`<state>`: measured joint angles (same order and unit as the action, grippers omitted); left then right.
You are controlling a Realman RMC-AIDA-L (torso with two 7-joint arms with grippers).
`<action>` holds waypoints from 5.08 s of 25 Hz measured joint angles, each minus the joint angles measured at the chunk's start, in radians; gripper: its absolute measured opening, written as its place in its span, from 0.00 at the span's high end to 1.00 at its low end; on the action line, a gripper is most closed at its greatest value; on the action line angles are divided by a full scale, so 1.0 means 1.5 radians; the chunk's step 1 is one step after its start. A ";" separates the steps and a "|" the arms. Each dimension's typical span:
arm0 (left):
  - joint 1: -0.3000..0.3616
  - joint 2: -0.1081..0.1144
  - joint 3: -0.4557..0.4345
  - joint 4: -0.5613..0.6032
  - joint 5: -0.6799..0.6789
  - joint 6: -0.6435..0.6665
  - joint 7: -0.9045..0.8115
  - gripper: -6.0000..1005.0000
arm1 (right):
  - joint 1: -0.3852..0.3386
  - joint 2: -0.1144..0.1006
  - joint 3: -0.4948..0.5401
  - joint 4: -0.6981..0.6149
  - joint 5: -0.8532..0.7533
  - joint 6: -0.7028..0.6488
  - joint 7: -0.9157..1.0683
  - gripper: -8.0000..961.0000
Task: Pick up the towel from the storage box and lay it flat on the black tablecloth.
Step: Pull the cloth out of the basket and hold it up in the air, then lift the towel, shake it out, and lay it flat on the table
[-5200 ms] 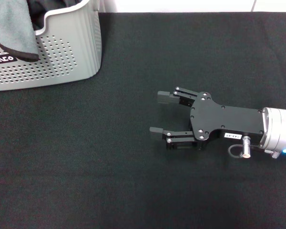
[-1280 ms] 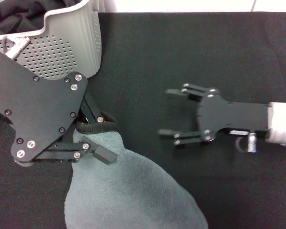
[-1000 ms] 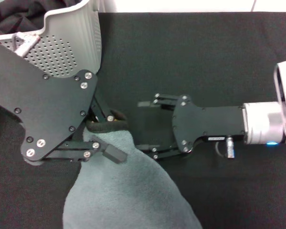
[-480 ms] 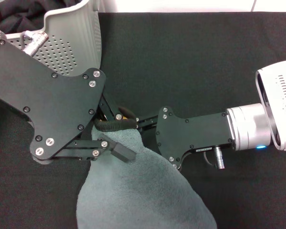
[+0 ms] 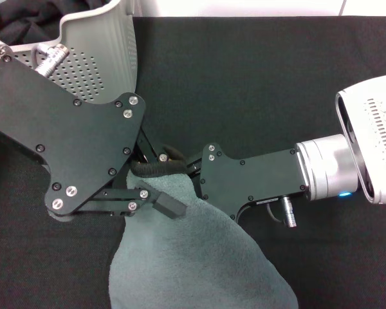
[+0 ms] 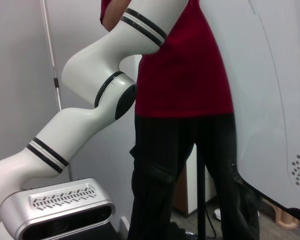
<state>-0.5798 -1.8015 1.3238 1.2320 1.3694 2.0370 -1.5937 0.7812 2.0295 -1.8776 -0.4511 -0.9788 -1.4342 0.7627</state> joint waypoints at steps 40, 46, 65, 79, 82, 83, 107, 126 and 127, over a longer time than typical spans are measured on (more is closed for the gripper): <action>-0.001 -0.002 -0.007 -0.065 0.001 0.001 0.069 0.97 | -0.079 -0.006 0.131 -0.054 -0.100 -0.008 -0.001 0.91; -0.015 -0.002 -0.004 -0.055 -0.001 0.002 0.066 0.97 | -0.091 -0.003 0.134 -0.058 -0.107 -0.019 -0.042 0.81; -0.070 -0.022 0.000 -0.083 0.007 0.000 0.074 0.97 | -0.071 -0.001 0.118 -0.060 -0.107 -0.016 -0.080 0.37; -0.060 -0.028 -0.001 -0.084 0.008 -0.001 0.080 0.97 | -0.078 -0.001 0.112 -0.061 -0.096 -0.018 -0.119 0.79; -0.055 -0.029 -0.001 -0.085 0.008 -0.001 0.081 0.97 | -0.088 -0.001 0.108 -0.063 -0.087 -0.018 -0.133 0.88; -0.054 -0.030 -0.002 -0.085 0.008 -0.001 0.082 0.97 | -0.092 -0.001 0.108 -0.064 -0.081 -0.017 -0.137 0.91; 0.075 -0.136 -0.278 -0.172 0.185 -0.005 0.231 0.96 | -0.239 -0.010 0.261 -0.252 -0.052 0.008 0.001 0.98; 0.101 -0.175 -0.303 -0.220 0.216 -0.039 0.304 0.96 | -0.344 -0.006 0.343 -0.576 -0.035 0.090 0.131 0.98; 0.101 -0.178 -0.303 -0.220 0.216 -0.047 0.303 0.96 | -0.342 -0.007 0.348 -0.581 -0.038 0.090 0.139 0.98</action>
<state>-0.4289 -2.0692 0.8688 0.9016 1.6933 1.9670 -1.1387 0.2683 2.0189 -1.3555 -1.3227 -1.0362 -1.2992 0.9715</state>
